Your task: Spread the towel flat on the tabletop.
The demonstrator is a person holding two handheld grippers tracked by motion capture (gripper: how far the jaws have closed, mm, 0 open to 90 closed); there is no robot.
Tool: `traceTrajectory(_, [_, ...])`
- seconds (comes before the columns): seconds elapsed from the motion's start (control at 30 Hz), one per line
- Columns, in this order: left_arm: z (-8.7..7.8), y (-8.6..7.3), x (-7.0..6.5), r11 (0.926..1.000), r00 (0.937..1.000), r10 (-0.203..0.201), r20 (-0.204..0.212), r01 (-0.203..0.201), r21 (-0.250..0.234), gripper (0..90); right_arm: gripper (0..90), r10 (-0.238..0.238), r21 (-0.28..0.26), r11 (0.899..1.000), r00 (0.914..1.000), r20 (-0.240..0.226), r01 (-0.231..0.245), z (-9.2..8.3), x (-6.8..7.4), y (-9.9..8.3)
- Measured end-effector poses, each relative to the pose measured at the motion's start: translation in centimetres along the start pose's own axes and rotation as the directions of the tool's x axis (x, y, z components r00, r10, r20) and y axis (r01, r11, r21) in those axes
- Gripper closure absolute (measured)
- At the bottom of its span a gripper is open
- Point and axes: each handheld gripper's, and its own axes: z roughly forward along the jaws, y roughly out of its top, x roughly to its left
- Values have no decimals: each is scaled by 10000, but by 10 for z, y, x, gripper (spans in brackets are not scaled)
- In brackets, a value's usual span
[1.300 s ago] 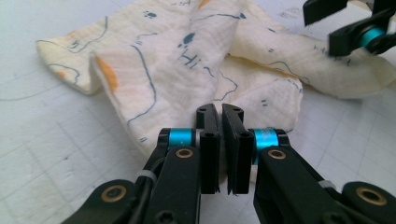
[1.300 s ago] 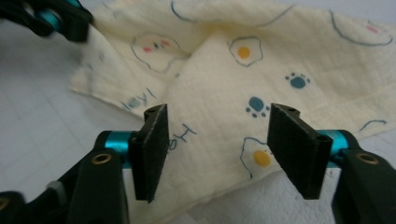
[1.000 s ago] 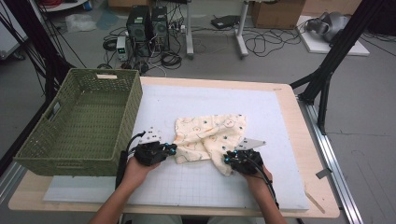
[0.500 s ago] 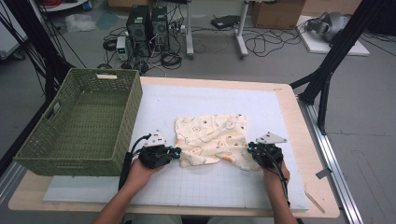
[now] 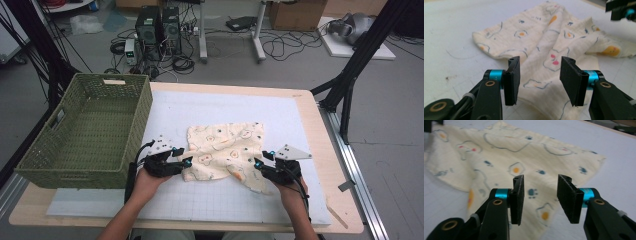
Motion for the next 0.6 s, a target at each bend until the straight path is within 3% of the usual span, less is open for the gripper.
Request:
traceTrajectory(0.1, [0, 1, -3, 10000, 9996, 83, 264, -83, 10, 511, 546, -399, 354, 9985, 9963, -767, 427, 6, 11, -1])
traceTrajectory(0.17, [3, -1, -6, 9997, 9991, 152, 400, -160, 179, 512, 521, -727, 927, 9925, 9943, -780, 799, 15, 19, -3])
traceTrajectory(0.23, [7, -3, -10, 9989, 9985, 281, 467, -297, 350, 512, 523, -805, 1377, 9866, 9951, -567, 876, 24, 20, -6])
traceTrajectory(0.3, [9, -4, -12, 9986, 9984, 281, 488, -302, 425, 512, 612, -567, 1729, 9827, 9966, -593, 662, 31, 18, -9])
traceTrajectory(0.33, [9, -4, -13, 9982, 9982, 344, 490, -367, 468, 512, 712, -337, 1634, 9854, 9957, -863, 475, 32, 15, -9])
traceTrajectory(0.4, [10, -4, -14, 9982, 9980, 373, 502, -396, 443, 513, 853, -574, 1628, 9843, 9959, -702, 682, 32, 12, -9])
traceTrajectory(0.47, [10, -4, -15, 9981, 9976, 413, 557, -437, 438, 521, 874, -799, 1647, 9826, 9960, -413, 856, 32, 11, -8])
traceTrajectory(0.6, [13, -5, -20, 9972, 9951, 464, 879, -513, 553, 564, 874, -1045, 1609, 9830, 9901, 937, 886, 31, 3, -8])
